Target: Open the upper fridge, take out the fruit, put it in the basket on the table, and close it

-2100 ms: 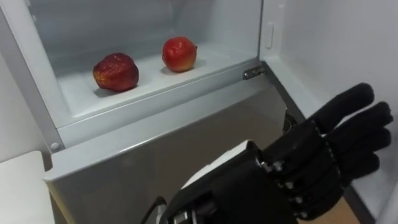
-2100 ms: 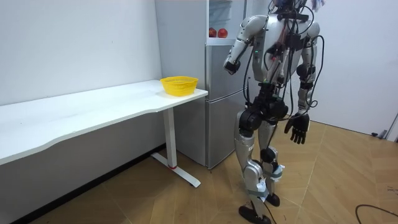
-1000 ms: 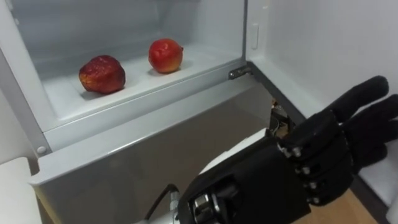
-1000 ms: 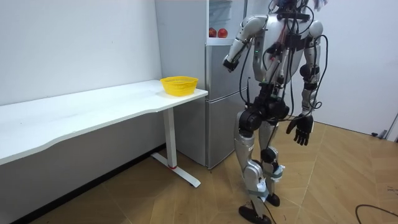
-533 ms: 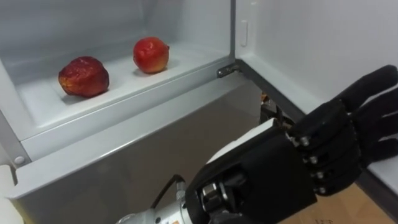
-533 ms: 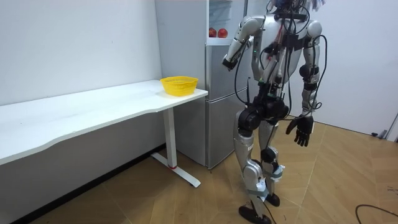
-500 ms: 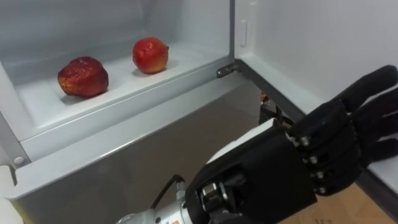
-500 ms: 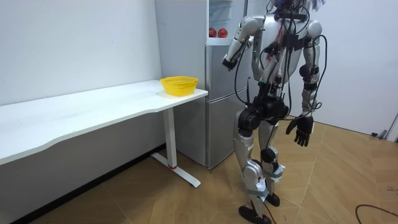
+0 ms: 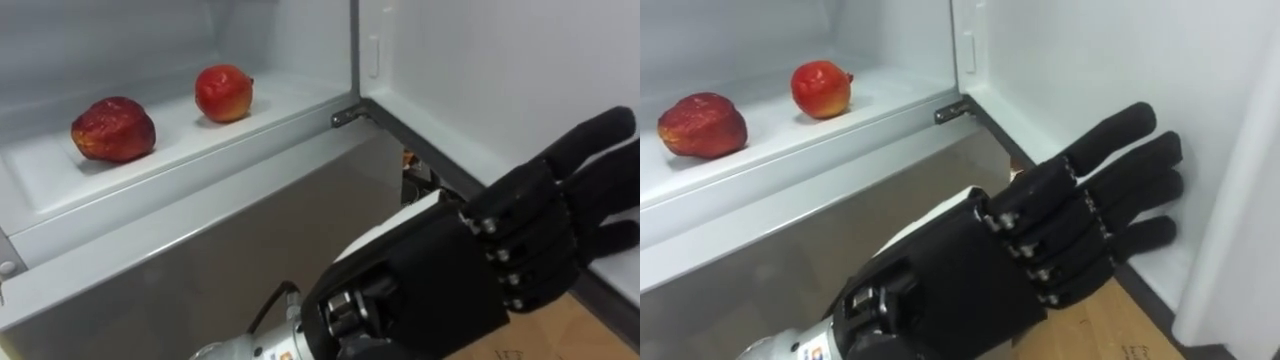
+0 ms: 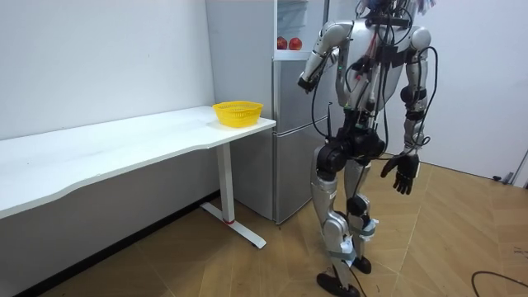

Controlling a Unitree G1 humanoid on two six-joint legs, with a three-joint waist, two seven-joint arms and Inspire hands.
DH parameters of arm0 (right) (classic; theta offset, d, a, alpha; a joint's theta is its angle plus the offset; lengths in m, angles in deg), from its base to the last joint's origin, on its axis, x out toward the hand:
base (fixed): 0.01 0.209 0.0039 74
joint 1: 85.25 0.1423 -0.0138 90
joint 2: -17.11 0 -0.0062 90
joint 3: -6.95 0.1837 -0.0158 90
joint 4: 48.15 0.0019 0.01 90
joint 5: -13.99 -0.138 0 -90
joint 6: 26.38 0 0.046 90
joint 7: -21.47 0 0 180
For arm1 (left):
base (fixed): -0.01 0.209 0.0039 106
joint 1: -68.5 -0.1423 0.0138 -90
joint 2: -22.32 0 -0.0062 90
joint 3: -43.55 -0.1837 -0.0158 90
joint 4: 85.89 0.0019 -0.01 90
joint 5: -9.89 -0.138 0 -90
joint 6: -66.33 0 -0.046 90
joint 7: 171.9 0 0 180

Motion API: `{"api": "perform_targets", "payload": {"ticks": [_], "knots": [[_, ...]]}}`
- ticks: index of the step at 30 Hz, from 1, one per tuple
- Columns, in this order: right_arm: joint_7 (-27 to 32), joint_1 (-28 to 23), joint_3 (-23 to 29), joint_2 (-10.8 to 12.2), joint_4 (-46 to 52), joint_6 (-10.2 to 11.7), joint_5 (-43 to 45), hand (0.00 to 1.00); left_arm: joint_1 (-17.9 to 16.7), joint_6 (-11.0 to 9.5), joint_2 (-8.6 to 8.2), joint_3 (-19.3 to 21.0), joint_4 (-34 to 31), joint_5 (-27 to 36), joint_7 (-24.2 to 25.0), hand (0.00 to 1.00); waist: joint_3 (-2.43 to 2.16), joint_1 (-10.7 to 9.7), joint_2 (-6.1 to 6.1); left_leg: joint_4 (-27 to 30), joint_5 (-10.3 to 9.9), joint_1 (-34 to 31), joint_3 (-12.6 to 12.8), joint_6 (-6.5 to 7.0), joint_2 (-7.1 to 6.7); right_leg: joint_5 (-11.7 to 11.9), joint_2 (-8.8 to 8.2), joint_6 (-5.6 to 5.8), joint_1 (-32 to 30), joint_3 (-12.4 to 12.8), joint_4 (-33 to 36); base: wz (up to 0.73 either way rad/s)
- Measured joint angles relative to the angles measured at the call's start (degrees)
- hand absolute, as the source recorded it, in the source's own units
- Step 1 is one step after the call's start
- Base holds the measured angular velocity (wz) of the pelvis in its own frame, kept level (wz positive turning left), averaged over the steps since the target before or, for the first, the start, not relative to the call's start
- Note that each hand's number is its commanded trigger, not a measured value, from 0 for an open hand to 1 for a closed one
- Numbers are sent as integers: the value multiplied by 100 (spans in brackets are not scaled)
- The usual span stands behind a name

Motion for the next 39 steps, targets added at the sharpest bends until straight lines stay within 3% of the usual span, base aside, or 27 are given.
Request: {"api": "perform_targets", "payload": {"ticks": [8, 12, 16, 22, 25, 31, 34, 35, 37, 39], "knots": [[12, -151, -11, -9, -4, 30, -72, 0, 83, -7, -3, 21, -25, 10, -223, 0, -6, 42, 22, 10, -1, 2, -32, 0, -3, 0, -11, 1, -3, -38, 1, 2], [13, -186, -4, -10, -2, 71, -134, 0, 111, -18, -15, 394, -363, 11, -284, 0, -19, 182, 41, 6, 0, 2, -50, -1, 3, 2, -11, -3, 13, -93, 1, 0], [12, -184, -4, -9, -6, 82, -125, 0, 111, -203, -37, 723, -631, 17, -379, 0, -14, 235, 33, -10, 0, 47, -195, -1, 3, 5, -29, -7, 75, -227, 10, 15], [87, -154, -15, 26, -9, 96, -122, 0, 101, -294, -174, 1005, -1050, 131, -430, 0, 3, 767, -8, -119, 1, 95, -381, -3, -18, 4, -29, -8, 106, -351, 10, 14], [230, -158, -19, 71, -6, 101, 46, 0, 94, -418, -184, 1248, -1212, 82, -580, 0, -20, 1037, -86, -113, 2, 99, -506, -4, -28, 1, -32, -10, 97, -472, -3, 17], [452, -156, -6, 171, 4, 268, 419, 0, -127, -574, -174, 1778, -1278, -268, -1202, 0, -18, 1434, -216, -112, 25, 20, -813, -41, -57, 3, -93, -13, 104, -771, 1, 25], [483, -218, 17, 220, -80, 313, 478, 0, -465, -669, -73, 2244, -1497, -813, -1513, 0, -32, 1583, -220, -109, 29, 11, -982, -43, -78, 3, -126, -13, 178, -902, -22, 25], [516, -261, 53, 257, -75, 325, 523, 0, -600, -712, -13, 2460, -1548, -1118, -1643, 0, -70, 1720, -210, -109, 29, 20, -1032, -43, -80, 5, -129, -13, 243, -955, -73, 20], [625, -421, 58, 298, -53, 331, 518, 0, -820, -729, 122, 2877, -1647, -1406, -1918, 0, -94, 1888, -206, -111, 29, 71, -1114, -43, -87, 4, -135, -13, 349, -1051, -99, 25], [695, -565, 296, 320, -53, 337, 554, 0, -1156, -798, 228, 3628, -1684, -1799, -2314, 0, -96, 2118, -177, -109, 29, 86, -1247, -43, -111, -26, -192, -7, 455, -1195, -121, 30]]}}
